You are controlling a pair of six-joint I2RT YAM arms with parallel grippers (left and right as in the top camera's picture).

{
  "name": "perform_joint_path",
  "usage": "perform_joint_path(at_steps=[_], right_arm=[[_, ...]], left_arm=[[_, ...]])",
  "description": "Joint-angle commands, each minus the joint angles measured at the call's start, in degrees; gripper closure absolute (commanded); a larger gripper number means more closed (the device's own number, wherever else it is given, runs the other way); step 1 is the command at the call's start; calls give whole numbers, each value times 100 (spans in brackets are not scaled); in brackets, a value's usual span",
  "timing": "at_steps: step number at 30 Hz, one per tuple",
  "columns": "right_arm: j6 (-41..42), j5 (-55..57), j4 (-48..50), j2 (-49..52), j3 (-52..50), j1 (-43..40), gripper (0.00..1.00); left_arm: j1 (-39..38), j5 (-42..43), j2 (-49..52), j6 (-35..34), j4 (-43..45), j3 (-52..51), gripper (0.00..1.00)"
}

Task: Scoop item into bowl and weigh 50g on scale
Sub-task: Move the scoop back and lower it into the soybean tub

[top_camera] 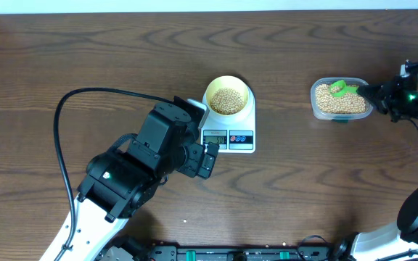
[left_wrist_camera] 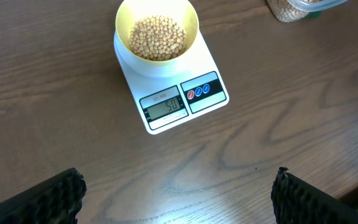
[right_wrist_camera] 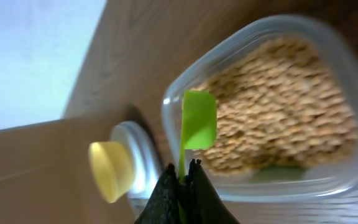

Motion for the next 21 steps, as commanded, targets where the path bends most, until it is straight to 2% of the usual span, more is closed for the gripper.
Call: perform_joint_path(at_steps=[1, 7, 13, 17, 21], right_arm=[[-560, 660, 22, -7, -15, 15, 99], [-1095, 1226, 144, -7, -15, 345, 99], [-1818, 2017, 146, -7, -15, 1139, 99], [-2210, 3073, 142, -7, -13, 1681, 99], [-2326, 4653, -37, -7, -15, 2177, 99]], left_arm=[[20, 13, -9, -31, 0, 116, 2], [20, 13, -9, -31, -2, 116, 2], [20, 13, -9, -31, 0, 116, 2], [20, 13, -9, -31, 0, 116, 2], [20, 13, -9, -31, 0, 116, 2]])
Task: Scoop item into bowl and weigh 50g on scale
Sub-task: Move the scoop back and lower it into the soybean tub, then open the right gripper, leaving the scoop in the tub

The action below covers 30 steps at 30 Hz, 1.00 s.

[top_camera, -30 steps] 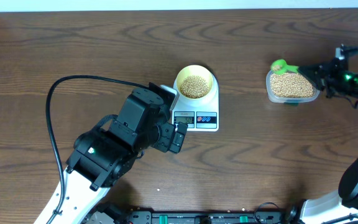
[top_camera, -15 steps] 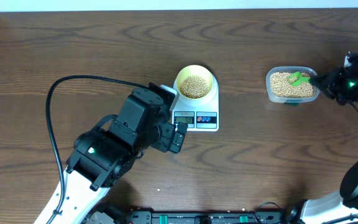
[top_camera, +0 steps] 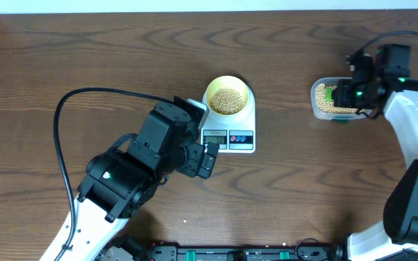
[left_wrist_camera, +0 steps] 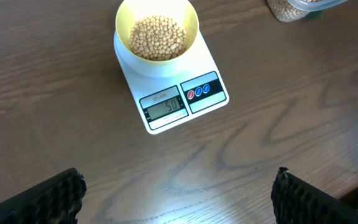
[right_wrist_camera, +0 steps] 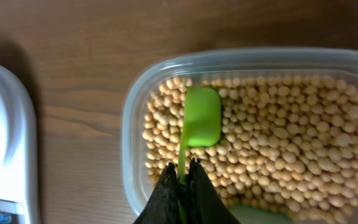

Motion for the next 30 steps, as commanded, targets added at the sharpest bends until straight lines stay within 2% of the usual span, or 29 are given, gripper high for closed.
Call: perform_joint_path(at_steps=[1, 5, 6, 8, 10, 19, 24, 30], right_arm=[[-310, 1703, -195, 7, -20, 295, 99], [-304, 1757, -393, 7, -20, 321, 99], [-304, 1757, -411, 7, -20, 319, 95], [-304, 1759, -424, 7, -20, 319, 56], [-306, 1757, -411, -4, -11, 319, 1], [-616, 1329, -476, -627, 431, 323, 1], [-601, 385, -686, -1873, 669, 323, 1], [-260, 332, -1499, -3469, 669, 326, 1]], left_arm=[[20, 13, -9, -31, 0, 116, 2], [20, 13, -9, -31, -2, 116, 2], [20, 13, -9, -31, 0, 116, 2], [20, 13, -9, -31, 0, 116, 2], [20, 15, -9, -31, 0, 116, 2], [20, 13, -9, -31, 0, 116, 2], [20, 13, -9, -31, 0, 116, 2], [20, 13, -9, -31, 0, 116, 2]])
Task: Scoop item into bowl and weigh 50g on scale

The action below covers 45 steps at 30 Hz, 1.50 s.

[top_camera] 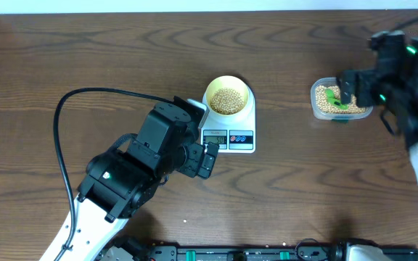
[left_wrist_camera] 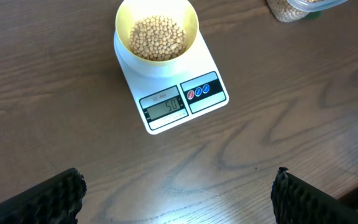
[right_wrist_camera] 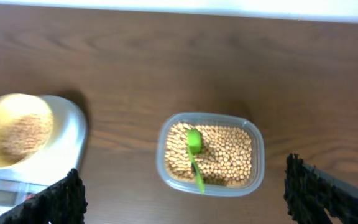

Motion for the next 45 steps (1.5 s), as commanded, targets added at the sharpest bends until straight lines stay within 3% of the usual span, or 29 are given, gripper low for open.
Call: perform_joint_path(at_steps=[1, 6, 10, 16, 26, 36, 45], right_arm=[[160, -227, -448, -761, 26, 7, 1], [243, -166, -1392, -2146, -33, 4, 1], [240, 367, -1602, -3154, -483, 4, 1], [240, 1126, -516, -4981, -2310, 4, 1], [240, 485, 1681, -6894, -5198, 4, 1], [245, -702, 3775, -7069, -6968, 4, 1], [247, -459, 4452, -7066, -7746, 4, 1]], left_arm=[[20, 13, -9, -31, 0, 116, 2], [20, 13, -9, -31, 0, 116, 2], [20, 13, -9, -31, 0, 116, 2], [20, 13, -9, -31, 0, 116, 2], [20, 13, -9, -31, -2, 116, 2], [20, 15, -9, -31, 0, 116, 2], [20, 13, -9, -31, 0, 116, 2]])
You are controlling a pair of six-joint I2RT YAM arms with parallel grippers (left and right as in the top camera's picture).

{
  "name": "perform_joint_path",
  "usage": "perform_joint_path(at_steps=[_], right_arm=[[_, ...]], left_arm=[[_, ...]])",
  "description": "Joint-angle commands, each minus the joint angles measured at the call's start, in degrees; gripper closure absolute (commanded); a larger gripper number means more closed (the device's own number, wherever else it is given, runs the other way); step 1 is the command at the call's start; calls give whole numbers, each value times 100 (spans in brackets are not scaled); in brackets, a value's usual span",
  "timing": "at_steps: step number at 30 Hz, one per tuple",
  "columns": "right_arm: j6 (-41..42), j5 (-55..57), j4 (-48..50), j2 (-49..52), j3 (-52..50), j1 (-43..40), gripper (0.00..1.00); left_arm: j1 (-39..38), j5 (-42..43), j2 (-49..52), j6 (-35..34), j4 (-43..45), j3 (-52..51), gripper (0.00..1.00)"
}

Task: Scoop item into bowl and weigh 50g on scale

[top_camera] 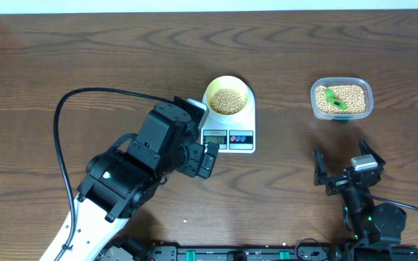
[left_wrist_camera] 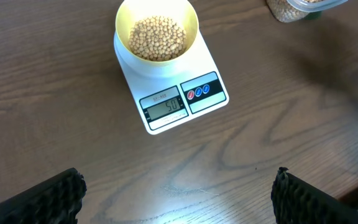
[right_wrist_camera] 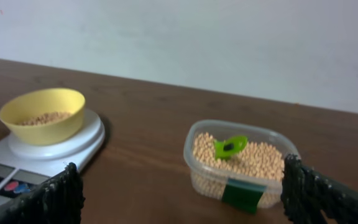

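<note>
A yellow bowl of beans sits on the white scale; its display reads 50. The clear tub of beans at the right holds the green scoop, lying loose on the beans. My right gripper is open near the front edge, well back from the tub, with nothing between its fingers. Just left of the scale hangs my left gripper, open and empty, looking down on the bowl.
A black cable loops over the table on the left. The left arm's body covers the front left of the table. A pale wall stands behind the table's far edge.
My right gripper has gone from above the tub at the far right to low near the front edge, facing the tub. The scoop stays in the tub. The left arm has not moved.
My right gripper was shut on the green scoop's handle beside, then over, the tub of beans. Later it was open above the tub with the scoop left lying on the beans. Now it sits back near the front edge. The scale read 50 throughout.
</note>
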Motion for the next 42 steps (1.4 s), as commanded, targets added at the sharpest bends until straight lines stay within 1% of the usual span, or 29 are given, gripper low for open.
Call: perform_joint_path(at_steps=[1, 5, 8, 10, 16, 22, 34, 39, 42], right_arm=[[28, 210, 66, -37, -144, 4, 1], [37, 896, 63, -39, -162, 4, 1], [273, 1585, 20, -39, -173, 4, 1], [278, 1731, 31, -37, -175, 4, 1], [262, 1740, 26, 20, -177, 4, 1], [264, 1740, 33, 280, -177, 4, 1], [264, 1698, 87, 280, -192, 4, 1], [264, 1698, 243, 280, -192, 4, 1], [267, 1698, 527, 280, -192, 4, 1]], left_arm=[[20, 13, -9, -31, 0, 114, 2], [20, 15, -9, -31, 0, 114, 2], [20, 13, -9, -31, 0, 114, 2], [20, 13, -9, -31, 0, 114, 2], [20, 13, -9, -31, 0, 114, 2], [20, 13, -9, -31, 0, 114, 2], [20, 13, -9, -31, 0, 114, 2], [20, 13, -9, -31, 0, 114, 2], [20, 13, -9, -31, 0, 114, 2]])
